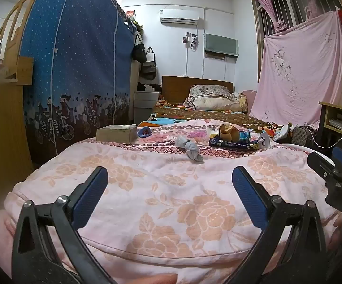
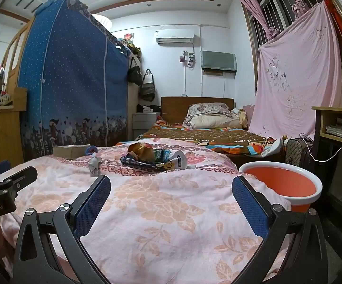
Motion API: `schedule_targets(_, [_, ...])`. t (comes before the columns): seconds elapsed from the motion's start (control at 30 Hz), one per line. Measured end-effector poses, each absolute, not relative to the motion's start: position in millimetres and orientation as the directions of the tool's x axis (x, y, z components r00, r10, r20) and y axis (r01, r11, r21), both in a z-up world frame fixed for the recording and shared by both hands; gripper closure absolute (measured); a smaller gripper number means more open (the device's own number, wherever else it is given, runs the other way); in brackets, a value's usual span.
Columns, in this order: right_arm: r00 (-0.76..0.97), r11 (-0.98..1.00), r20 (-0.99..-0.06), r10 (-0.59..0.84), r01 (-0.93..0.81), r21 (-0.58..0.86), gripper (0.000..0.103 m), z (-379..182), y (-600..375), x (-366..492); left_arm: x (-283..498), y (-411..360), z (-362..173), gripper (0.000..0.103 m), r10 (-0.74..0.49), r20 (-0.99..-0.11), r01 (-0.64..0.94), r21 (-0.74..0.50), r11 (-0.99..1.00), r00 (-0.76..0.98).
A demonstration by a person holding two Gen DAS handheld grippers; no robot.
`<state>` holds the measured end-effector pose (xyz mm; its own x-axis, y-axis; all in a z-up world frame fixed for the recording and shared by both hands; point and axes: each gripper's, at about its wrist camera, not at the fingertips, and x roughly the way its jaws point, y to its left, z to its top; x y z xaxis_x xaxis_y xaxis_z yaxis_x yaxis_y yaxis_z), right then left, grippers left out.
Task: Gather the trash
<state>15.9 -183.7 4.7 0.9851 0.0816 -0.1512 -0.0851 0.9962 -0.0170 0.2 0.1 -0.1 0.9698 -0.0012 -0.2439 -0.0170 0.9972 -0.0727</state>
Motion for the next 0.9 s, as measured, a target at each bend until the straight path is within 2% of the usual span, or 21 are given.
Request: schedule_targets(0.9, [0.984,0.996,-0.156,0.081,-0.085,-0.019,0.0,4.1,-183.3,16.5,-1.8,1.9,2.0,0.011,0.001,-0.24,-0.019,-0.072,0.997,0.971])
